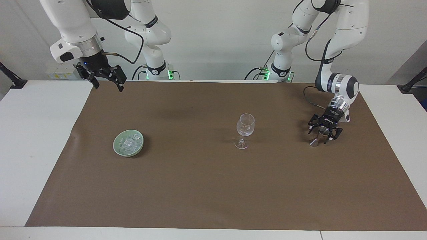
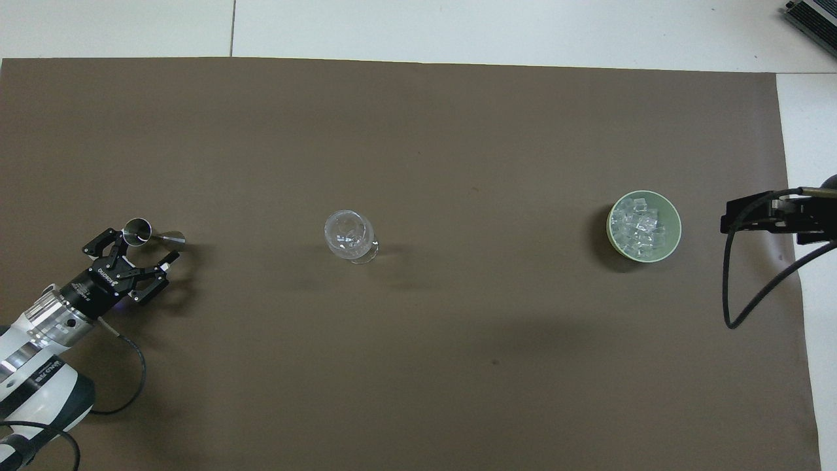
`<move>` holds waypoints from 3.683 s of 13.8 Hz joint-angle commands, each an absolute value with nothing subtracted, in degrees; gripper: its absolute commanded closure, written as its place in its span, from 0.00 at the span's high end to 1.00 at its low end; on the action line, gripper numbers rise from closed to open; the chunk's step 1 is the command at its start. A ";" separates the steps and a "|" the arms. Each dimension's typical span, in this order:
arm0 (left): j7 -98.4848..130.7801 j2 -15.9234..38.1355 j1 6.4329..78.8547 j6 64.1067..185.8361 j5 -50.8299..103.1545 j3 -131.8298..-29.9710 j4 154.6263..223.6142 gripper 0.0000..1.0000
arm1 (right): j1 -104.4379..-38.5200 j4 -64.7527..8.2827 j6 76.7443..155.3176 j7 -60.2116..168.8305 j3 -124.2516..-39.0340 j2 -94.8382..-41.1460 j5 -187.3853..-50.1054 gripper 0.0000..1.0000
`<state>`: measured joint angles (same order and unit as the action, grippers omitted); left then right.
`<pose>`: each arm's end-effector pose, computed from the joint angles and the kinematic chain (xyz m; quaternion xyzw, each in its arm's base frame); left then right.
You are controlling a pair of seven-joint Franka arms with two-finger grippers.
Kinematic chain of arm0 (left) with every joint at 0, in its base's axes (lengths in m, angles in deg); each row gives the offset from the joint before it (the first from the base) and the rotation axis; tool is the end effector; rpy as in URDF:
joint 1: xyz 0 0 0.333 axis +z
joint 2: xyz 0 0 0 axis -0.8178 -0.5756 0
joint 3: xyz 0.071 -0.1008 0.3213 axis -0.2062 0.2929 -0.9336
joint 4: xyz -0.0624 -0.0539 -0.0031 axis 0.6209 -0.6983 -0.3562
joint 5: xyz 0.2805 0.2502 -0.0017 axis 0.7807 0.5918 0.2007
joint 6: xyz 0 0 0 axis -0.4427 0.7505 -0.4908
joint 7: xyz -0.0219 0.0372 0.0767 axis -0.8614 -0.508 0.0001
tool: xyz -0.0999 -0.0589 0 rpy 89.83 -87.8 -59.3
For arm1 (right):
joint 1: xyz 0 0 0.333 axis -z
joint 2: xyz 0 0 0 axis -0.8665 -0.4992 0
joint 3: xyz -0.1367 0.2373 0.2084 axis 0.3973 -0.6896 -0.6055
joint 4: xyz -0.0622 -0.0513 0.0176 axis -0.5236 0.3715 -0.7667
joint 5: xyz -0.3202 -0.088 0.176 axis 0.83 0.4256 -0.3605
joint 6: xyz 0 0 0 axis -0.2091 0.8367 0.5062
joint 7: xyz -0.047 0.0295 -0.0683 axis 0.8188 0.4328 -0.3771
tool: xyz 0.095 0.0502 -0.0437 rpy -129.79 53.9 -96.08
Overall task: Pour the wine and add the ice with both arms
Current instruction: 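Position the open left gripper around the silver jigger, then close the left gripper on the silver jigger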
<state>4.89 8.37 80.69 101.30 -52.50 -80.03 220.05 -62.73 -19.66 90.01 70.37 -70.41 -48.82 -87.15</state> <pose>0.4615 0.1136 0.2573 0.3032 0.7326 -0.2284 0.5650 0.5152 -0.0155 0.6423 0.9967 -0.0812 0.0023 0.0062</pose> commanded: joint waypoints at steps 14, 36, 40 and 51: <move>6.10 8.16 80.52 100.41 -54.43 -80.68 220.46 0.49 | -62.34 -20.81 89.75 68.64 -70.66 -47.73 -87.63 1.00; 6.19 8.16 80.52 100.14 -55.05 -80.68 220.46 0.20 | -62.34 -20.81 89.75 68.64 -70.66 -47.73 -87.63 1.00; 6.19 8.25 80.44 99.97 -54.96 -80.68 220.46 0.00 | -62.34 -20.81 89.75 68.64 -70.66 -47.73 -87.63 1.00; 6.28 8.69 80.00 98.47 -56.09 -80.33 219.76 0.00 | -62.34 -20.81 89.75 68.64 -70.66 -47.73 -87.63 1.00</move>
